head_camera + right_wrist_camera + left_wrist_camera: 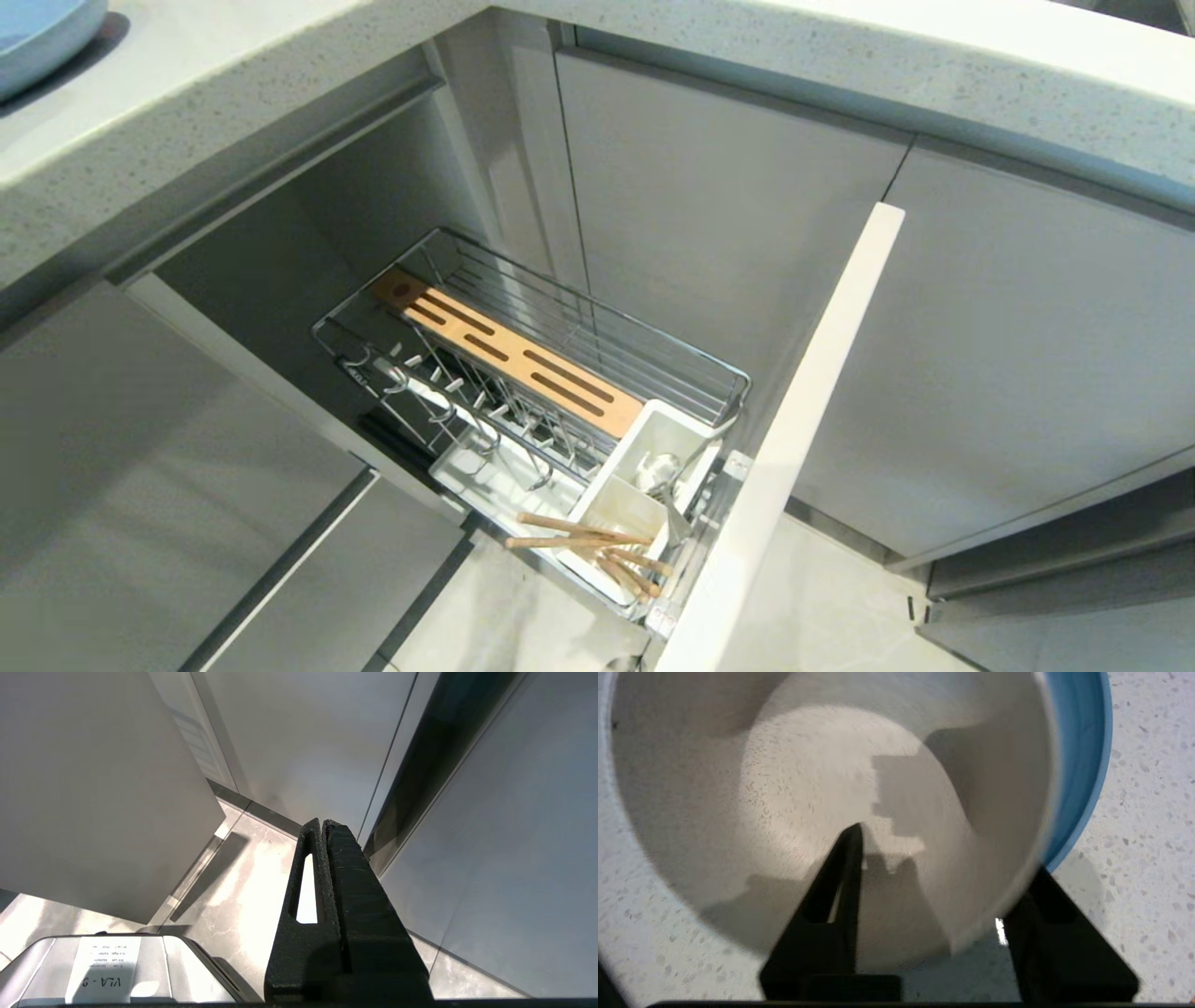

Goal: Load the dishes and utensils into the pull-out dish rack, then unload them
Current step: Take the bowl out of the cupboard

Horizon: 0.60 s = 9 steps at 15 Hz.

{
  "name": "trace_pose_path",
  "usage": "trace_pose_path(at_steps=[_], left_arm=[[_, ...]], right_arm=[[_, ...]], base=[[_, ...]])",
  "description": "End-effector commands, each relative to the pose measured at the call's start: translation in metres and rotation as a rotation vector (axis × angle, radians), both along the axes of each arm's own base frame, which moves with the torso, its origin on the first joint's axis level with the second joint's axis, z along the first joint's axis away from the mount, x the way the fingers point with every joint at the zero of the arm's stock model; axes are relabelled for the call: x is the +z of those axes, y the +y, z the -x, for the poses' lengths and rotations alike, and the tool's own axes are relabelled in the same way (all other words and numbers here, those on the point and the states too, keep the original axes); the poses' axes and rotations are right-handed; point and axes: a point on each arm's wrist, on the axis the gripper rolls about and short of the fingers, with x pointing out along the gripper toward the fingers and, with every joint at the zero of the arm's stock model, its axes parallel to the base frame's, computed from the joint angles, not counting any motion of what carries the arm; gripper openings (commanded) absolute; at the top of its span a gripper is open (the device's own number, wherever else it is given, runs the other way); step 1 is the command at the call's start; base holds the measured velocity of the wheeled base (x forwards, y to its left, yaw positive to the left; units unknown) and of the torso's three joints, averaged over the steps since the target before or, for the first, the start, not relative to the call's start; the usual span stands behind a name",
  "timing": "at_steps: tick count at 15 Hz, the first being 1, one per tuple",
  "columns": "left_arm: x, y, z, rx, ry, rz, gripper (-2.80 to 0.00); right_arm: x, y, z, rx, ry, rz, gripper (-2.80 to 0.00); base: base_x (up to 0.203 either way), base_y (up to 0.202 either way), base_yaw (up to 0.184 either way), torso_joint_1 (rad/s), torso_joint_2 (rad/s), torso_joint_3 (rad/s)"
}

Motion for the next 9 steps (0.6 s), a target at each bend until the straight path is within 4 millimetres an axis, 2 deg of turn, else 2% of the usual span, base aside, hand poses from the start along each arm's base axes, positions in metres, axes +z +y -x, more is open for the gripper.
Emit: trace_pose_path(at_steps=[1,6,9], left_arm=[[0.001,0.000,-0.001,0.001,-0.011,-0.004,0.00],[0.010,0.000,0.000,0.003,-0.093,-0.019,0.00],[0.020,-0.002,0.013,0.025,-0.181,-0.038,0.00]], right_arm=[[0.000,0.000,0.000,-0.001,-0.003,0.001,-2.80],[0.000,0.000,0.000,-0.001,-0.002,0.001,-2.80],[0.000,0.000,0.000,-0.001,-0.003,0.001,-2.80]], base=[[0.000,0.000,0.000,0.000,0.00,0.000],[0.000,0.000,0.000,0.000,0.00,0.000],[0.000,0.000,0.000,0.000,0.00,0.000]])
